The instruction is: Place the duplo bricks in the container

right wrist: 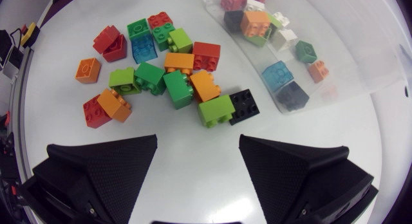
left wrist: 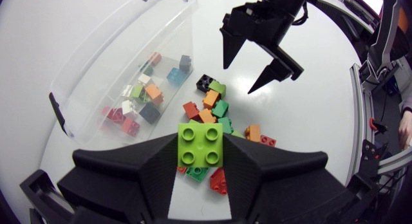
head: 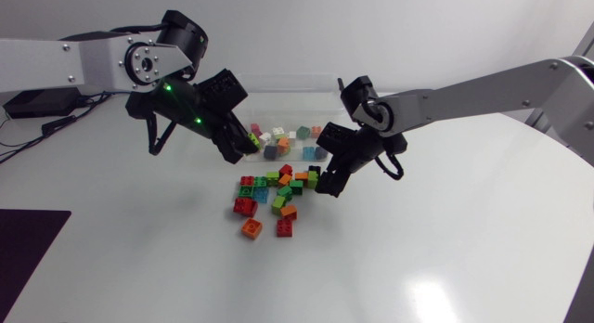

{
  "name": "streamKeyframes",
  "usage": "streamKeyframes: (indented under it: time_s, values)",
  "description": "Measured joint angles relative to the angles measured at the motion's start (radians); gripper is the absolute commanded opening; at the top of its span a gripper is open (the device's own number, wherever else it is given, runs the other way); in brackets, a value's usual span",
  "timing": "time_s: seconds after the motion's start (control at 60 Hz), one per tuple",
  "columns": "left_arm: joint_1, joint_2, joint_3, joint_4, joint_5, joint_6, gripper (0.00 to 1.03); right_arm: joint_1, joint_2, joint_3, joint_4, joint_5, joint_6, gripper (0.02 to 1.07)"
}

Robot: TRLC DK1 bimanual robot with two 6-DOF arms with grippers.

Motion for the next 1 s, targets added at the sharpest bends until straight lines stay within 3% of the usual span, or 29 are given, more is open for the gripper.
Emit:
streamKeyframes:
  time_s: [0.517, 0.783, 1.0]
  values:
    - [0.017, -0.005, 0.072, 0.106, 0.017, -0.112, 0.30, 0.015, 0.168, 0.224, -0.107, 0.000, -0.154, 0.96]
    - [0.040, -0.005, 0.089, 0.188, 0.026, -0.172, 0.30, 0.015, 0.205, 0.256, -0.144, -0.012, -0.197, 0.88]
    - [0.056, -0.005, 0.121, 0.218, 0.034, -0.197, 0.30, 0.019, 0.201, 0.248, -0.153, -0.026, -0.212, 0.88]
